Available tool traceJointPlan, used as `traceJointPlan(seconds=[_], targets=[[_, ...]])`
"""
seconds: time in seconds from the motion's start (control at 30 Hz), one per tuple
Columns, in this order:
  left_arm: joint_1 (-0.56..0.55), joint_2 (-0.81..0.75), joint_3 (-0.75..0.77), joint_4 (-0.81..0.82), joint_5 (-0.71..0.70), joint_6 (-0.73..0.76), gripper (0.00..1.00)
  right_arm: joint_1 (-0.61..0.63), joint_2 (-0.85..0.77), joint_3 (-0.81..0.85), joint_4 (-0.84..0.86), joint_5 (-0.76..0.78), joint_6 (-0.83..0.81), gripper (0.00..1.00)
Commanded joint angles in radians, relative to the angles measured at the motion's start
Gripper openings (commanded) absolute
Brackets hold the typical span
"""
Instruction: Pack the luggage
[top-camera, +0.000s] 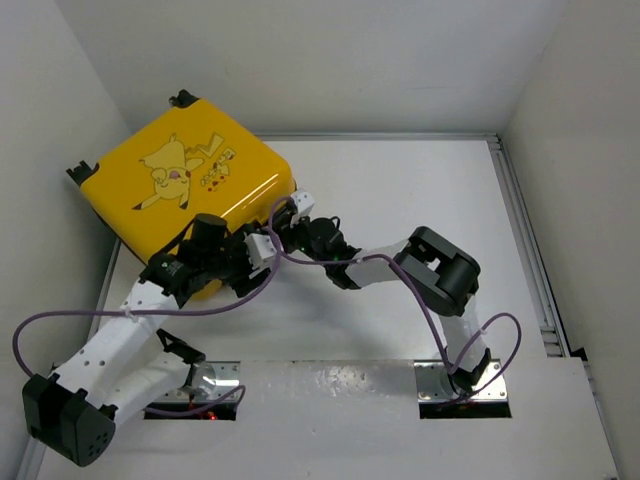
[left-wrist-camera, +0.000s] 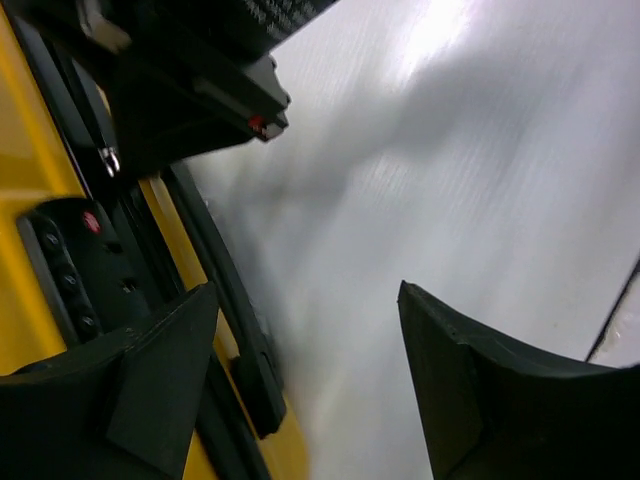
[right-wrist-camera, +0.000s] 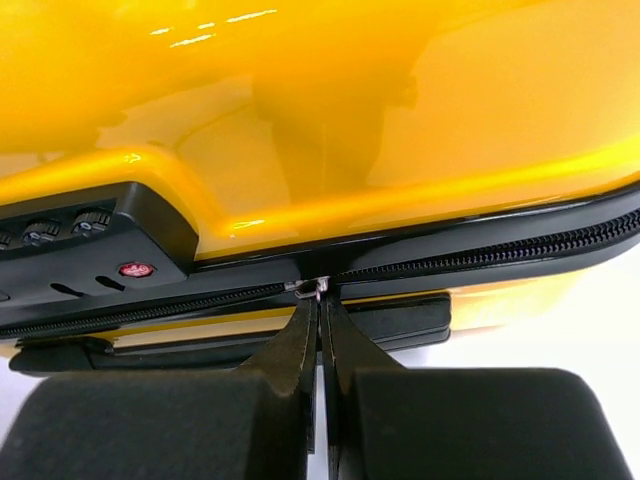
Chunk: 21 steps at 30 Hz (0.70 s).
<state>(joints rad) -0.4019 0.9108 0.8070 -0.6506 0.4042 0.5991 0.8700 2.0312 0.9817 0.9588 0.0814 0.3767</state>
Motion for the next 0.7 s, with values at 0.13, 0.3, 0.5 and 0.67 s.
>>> traceJointPlan(seconds=[0.13,0.3,0.5,0.67], targets=[[-0.144,-0.061,-0.140,0.201,-0.349,-0.186,0.78,-0.020,0.069,0.112,0.001,0.047,0.054,0.00],[-0.187,-0.064,-0.258,0.344,-0.519,-0.197,0.77,-0.023,0.078,0.112,0.018,0.040,0.064,0.00],[-0.178,0.002,-0.316,0.463,-0.585,-0.147,0.75,-0.035,0.070,0.089,0.034,0.014,0.079,0.00],[-0.137,0.065,-0.327,0.497,-0.568,-0.147,0.73,-0.037,0.061,0.065,0.061,0.000,0.080,0.00]])
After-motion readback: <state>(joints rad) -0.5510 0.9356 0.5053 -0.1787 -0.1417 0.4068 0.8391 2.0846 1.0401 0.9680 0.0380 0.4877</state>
